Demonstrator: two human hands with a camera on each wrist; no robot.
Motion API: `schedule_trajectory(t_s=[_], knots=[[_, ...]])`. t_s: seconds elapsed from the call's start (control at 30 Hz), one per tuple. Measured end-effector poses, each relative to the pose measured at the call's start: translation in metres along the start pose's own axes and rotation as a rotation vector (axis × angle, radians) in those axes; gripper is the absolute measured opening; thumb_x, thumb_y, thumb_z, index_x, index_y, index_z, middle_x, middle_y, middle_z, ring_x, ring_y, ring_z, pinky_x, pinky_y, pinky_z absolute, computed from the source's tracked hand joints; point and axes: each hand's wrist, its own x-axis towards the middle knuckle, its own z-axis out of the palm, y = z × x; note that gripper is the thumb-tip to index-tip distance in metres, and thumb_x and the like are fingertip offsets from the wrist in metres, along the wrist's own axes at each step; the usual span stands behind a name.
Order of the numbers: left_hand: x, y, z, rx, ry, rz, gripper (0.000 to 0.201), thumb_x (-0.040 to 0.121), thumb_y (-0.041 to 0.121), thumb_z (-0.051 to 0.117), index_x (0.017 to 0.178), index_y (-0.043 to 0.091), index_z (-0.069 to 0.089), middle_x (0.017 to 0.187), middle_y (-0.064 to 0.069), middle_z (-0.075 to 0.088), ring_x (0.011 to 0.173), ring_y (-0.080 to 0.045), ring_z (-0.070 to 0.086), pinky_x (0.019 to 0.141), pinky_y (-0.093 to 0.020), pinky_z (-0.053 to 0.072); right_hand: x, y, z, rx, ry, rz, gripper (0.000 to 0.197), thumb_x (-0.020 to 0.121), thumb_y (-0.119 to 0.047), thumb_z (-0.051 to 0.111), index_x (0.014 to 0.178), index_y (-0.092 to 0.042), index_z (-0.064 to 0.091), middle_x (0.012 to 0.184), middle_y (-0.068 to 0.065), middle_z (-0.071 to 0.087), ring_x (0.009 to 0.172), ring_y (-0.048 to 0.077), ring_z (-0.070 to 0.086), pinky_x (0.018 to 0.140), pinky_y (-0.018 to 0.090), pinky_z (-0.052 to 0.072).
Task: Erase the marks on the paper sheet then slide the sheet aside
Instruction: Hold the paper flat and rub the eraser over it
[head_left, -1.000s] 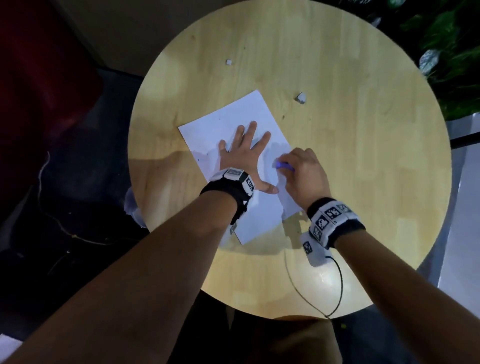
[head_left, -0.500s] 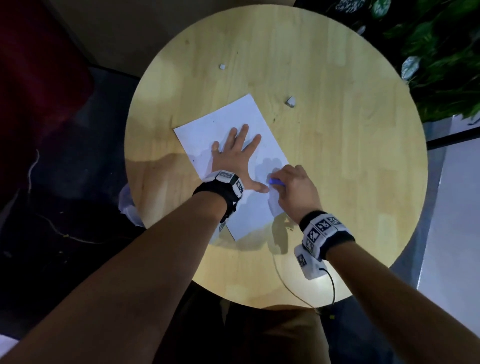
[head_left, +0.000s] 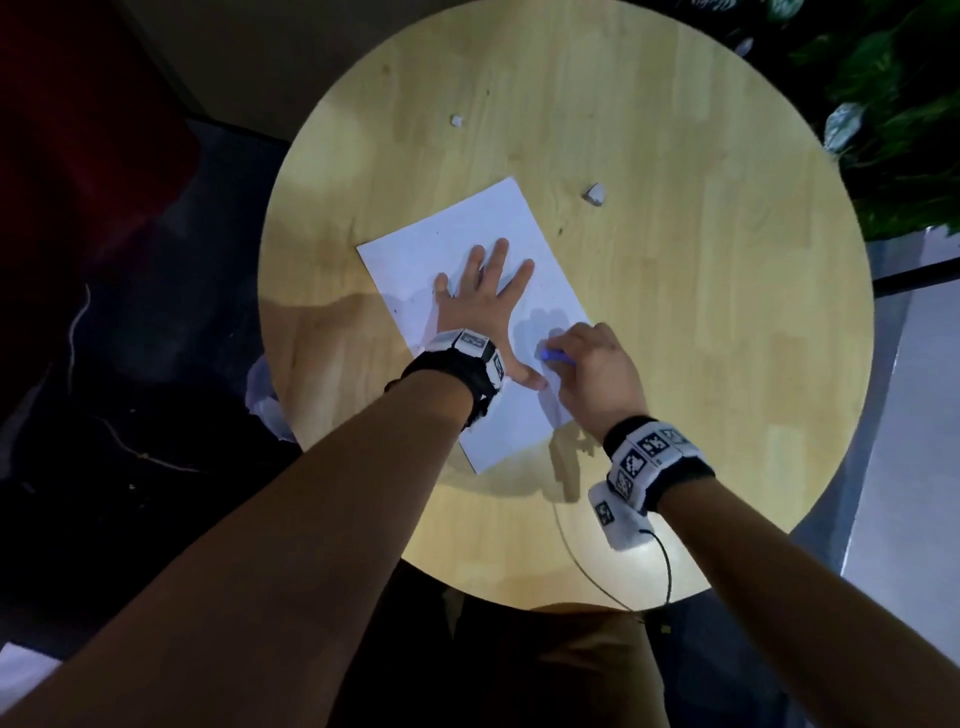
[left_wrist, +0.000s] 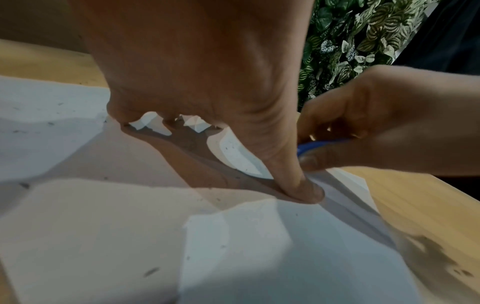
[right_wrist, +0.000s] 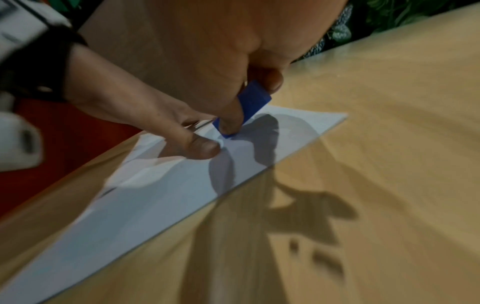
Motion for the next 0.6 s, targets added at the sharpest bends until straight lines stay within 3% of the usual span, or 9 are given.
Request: schedule_trajectory(t_s=[0.13, 0.23, 0.4, 0.5, 0.6], knots=[[0.000, 0.000, 0.001, 0.005, 0.008, 0.008, 0.152, 0.043, 0.097, 0.062, 0.158, 0.033, -0.014, 0.164, -0.002, -0.028, 0.153, -0.030, -0.020, 0.115, -0.064, 0.010, 0.054, 0.005, -0.004, -0.044, 0.048, 0.070, 0.018, 0.086, -0.008, 0.055, 0.095, -0.012, 0.069, 0.091, 0.005, 0.062, 0.092, 0.028, 0.050, 0.066, 0.040, 0.050], [0.000, -0.001, 0.002, -0.004, 0.014, 0.006, 0.154, 0.040, 0.097, 0.063, 0.159, 0.033, -0.013, 0.164, -0.002, -0.027, 0.153, -0.030, -0.020, 0.115, -0.065, 0.009, 0.041, 0.000, 0.002, -0.033, 0.066, 0.085, 0.019, 0.084, -0.006, 0.056, 0.095, -0.014, 0.069, 0.091, 0.003, 0.061, 0.092, 0.026, 0.050, 0.065, 0.034, 0.047], [-0.001, 0.000, 0.000, -0.022, 0.008, 0.005, 0.153, 0.042, 0.094, 0.066, 0.159, 0.032, -0.011, 0.165, -0.004, -0.027, 0.153, -0.030, -0.020, 0.115, -0.066, 0.009, -0.011, -0.003, 0.003, -0.026, -0.040, 0.025, 0.018, 0.081, -0.004, 0.061, 0.094, -0.014, 0.069, 0.089, 0.002, 0.061, 0.090, 0.026, 0.051, 0.066, 0.036, 0.047], [-0.001, 0.001, 0.000, -0.012, 0.011, 0.008, 0.152, 0.044, 0.093, 0.068, 0.159, 0.031, -0.011, 0.164, -0.004, -0.027, 0.153, -0.031, -0.020, 0.115, -0.065, 0.009, 0.007, 0.002, -0.003, -0.055, 0.015, 0.009, 0.016, 0.083, -0.002, 0.061, 0.092, -0.011, 0.071, 0.086, 0.005, 0.062, 0.088, 0.029, 0.052, 0.064, 0.036, 0.048], [-0.001, -0.001, -0.001, 0.003, 0.008, 0.009, 0.152, 0.045, 0.094, 0.066, 0.159, 0.031, -0.012, 0.164, -0.003, -0.028, 0.153, -0.031, -0.020, 0.115, -0.065, 0.009, 0.042, 0.012, -0.007, -0.057, 0.094, 0.095, 0.018, 0.085, -0.004, 0.058, 0.095, -0.011, 0.071, 0.089, 0.008, 0.062, 0.093, 0.030, 0.052, 0.069, 0.032, 0.045]])
